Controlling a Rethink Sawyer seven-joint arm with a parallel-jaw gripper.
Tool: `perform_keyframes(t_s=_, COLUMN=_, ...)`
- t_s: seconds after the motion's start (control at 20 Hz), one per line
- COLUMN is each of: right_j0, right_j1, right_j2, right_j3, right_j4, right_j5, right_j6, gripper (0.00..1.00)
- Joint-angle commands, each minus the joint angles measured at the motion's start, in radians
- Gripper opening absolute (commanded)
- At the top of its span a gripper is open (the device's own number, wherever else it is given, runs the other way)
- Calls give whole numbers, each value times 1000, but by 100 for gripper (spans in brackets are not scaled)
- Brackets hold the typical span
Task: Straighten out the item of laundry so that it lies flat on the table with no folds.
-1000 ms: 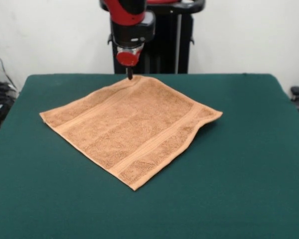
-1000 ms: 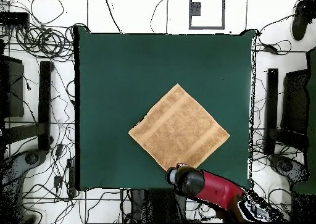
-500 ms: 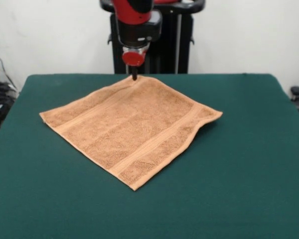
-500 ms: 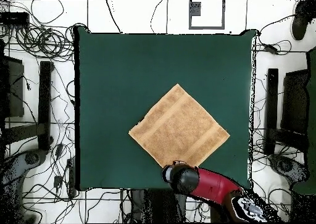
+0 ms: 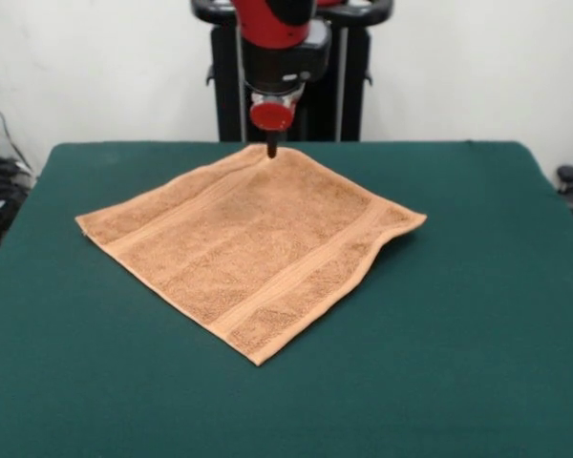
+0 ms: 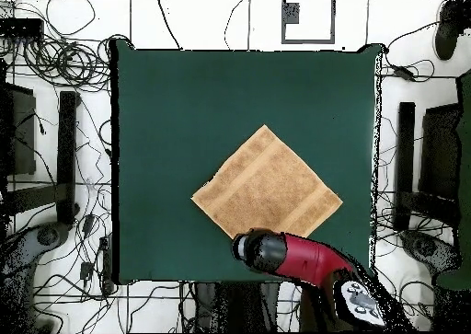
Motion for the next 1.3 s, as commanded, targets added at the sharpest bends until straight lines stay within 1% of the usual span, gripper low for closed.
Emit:
perform_keyframes(t_s=0.05, right_j0=60, right_j1=91, right_j2=105, right_j3=-181, right_j4=87, right_j5=81, right_j6=23, gripper=100)
perform_keyframes(t_s=0.3, right_j0=80, right_j1=145, right_j2=102, right_j3=-235, right_j4=101, right_j5=66, right_j6=23, gripper=100)
perform_keyframes(t_s=0.5, right_j0=98, right_j1=159, right_j2=97, right_j3=-273, right_j4=105, right_j5=89, right_j6=17, gripper=100)
perform_keyframes(t_s=0.7, right_j0=123, right_j1=173, right_j2=94, right_j3=-303, right_j4=105, right_j5=84, right_j6=13, gripper=100)
perform_keyframes(t_s=0.8, right_j0=127, right_j1=172, right_j2=103, right_j3=-298, right_j4=119, right_j5=87, right_j6=20, gripper=100)
perform_keyframes(t_s=1.1, right_j0=156, right_j1=125, right_j2=98, right_j3=-286, right_j4=149, right_j5=145, right_j6=33, gripper=100)
perform_keyframes(t_s=1.3, right_j0=173, right_j1=122, right_j2=95, right_j3=-298, right_j4=166, right_j5=162, right_j6=37, gripper=100)
